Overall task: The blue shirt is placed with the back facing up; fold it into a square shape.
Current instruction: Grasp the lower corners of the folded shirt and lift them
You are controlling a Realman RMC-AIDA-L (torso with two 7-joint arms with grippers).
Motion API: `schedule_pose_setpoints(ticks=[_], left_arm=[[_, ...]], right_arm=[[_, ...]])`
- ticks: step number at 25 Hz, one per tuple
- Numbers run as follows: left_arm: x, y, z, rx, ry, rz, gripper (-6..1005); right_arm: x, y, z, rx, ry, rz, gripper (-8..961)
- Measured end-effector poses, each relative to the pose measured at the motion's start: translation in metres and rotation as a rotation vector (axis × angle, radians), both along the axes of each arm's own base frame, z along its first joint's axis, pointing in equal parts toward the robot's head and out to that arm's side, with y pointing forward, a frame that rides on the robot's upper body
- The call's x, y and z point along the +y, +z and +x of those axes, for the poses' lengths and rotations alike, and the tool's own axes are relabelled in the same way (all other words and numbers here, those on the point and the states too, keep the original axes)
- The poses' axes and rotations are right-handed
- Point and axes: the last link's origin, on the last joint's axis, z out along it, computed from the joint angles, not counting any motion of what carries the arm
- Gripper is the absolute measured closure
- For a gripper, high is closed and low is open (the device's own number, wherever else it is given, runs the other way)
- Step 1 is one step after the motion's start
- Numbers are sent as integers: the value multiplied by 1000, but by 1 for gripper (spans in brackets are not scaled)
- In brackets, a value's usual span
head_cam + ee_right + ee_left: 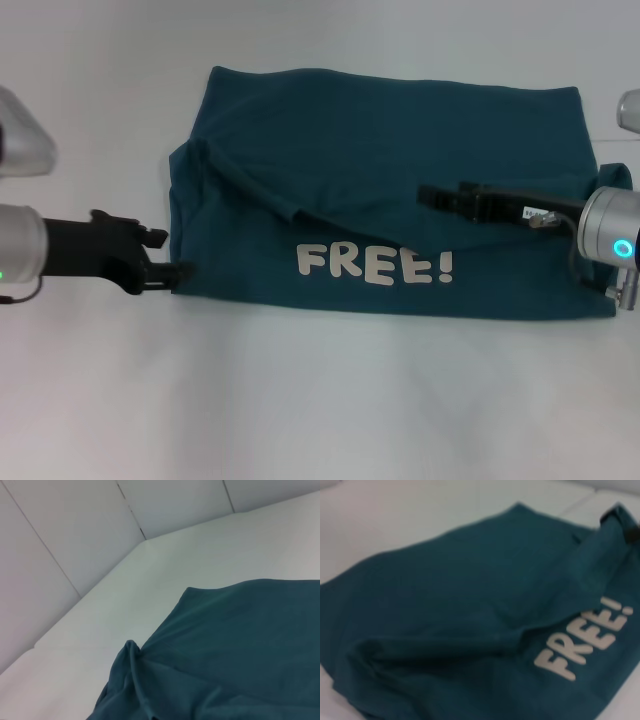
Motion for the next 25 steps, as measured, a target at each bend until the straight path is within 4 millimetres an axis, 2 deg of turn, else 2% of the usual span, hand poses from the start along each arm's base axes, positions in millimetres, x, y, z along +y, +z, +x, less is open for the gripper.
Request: schedule_pose_setpoints(ticks=[5, 11, 20, 25], left_arm=[[6, -23, -1, 54, -8, -15, 409], [12, -37, -5, 129, -5, -18, 411], [15, -39, -9, 168, -1, 2, 416], [19, -47, -14, 209, -4, 16, 418]], right_arm=[[1, 5, 2, -7, 2, 13, 158], [0, 5, 3, -17, 5, 12, 158], [-1, 3, 4, -19, 3, 7, 159], [-1, 3, 4, -18, 3, 7, 159]])
